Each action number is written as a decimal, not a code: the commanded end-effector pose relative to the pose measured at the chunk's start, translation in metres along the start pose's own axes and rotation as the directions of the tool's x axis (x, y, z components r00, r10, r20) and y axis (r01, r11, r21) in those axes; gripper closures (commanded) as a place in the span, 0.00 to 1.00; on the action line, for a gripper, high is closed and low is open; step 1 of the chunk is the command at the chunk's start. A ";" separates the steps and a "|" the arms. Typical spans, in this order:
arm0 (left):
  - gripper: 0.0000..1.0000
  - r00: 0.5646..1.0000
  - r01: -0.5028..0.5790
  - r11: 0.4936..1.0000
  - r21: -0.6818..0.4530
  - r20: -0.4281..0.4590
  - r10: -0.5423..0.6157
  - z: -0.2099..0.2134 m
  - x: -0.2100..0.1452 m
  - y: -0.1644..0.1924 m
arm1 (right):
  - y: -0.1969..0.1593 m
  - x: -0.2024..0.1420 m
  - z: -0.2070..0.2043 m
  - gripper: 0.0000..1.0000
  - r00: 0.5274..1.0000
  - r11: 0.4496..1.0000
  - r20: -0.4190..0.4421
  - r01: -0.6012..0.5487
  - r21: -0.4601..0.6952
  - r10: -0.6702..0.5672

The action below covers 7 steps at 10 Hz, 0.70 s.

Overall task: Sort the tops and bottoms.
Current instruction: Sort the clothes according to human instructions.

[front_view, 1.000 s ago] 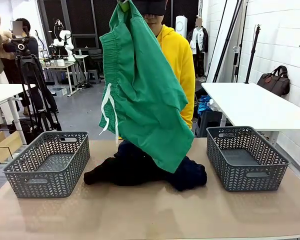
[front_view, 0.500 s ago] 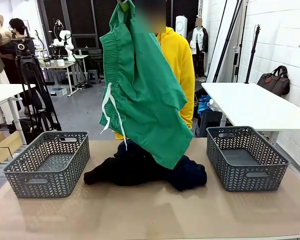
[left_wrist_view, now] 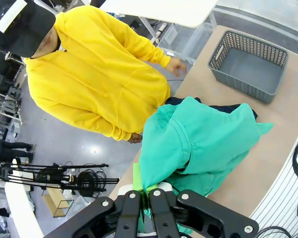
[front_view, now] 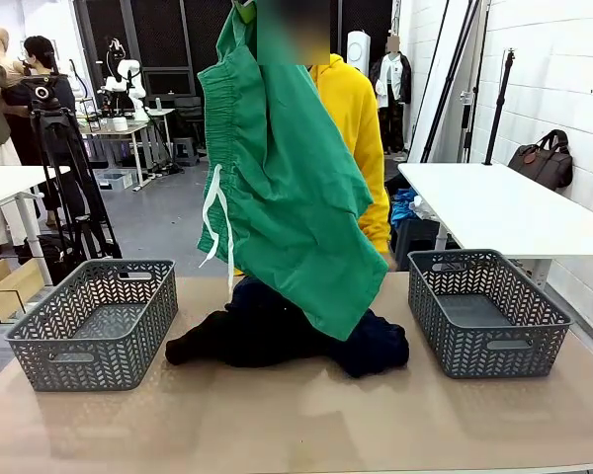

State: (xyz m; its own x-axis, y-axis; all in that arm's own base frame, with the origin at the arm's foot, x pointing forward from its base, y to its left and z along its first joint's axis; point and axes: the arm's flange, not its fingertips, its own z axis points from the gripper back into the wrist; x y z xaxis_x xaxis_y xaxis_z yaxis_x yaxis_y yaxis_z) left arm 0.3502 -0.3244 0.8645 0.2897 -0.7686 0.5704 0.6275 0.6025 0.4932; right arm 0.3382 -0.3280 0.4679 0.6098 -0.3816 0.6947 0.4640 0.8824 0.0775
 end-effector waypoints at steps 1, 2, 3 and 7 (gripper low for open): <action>1.00 1.000 0.002 1.000 0.007 0.011 -0.002 0.005 0.000 0.000 | 0.001 -0.001 0.002 0.00 1.000 1.000 -0.006 -0.011 -0.003 0.011; 1.00 1.000 0.002 1.000 0.007 0.011 -0.002 0.005 0.000 0.000 | 0.001 -0.001 0.002 0.00 1.000 1.000 -0.006 -0.011 -0.003 0.011; 1.00 1.000 0.002 1.000 0.007 0.011 -0.002 0.005 0.000 0.000 | 0.001 -0.001 0.002 0.00 1.000 1.000 -0.006 -0.011 -0.003 0.011; 1.00 1.000 0.002 1.000 0.007 0.011 -0.002 0.005 0.000 0.000 | 0.001 -0.001 0.002 0.00 1.000 1.000 -0.006 -0.011 -0.003 0.011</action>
State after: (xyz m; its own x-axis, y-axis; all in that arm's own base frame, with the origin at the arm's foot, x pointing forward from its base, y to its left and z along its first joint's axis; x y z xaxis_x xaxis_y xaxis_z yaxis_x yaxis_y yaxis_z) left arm 0.3501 -0.3244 0.8646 0.2895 -0.7686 0.5705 0.6275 0.6025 0.4932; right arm 0.3382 -0.3280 0.4679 0.6098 -0.3816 0.6947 0.4640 0.8824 0.0775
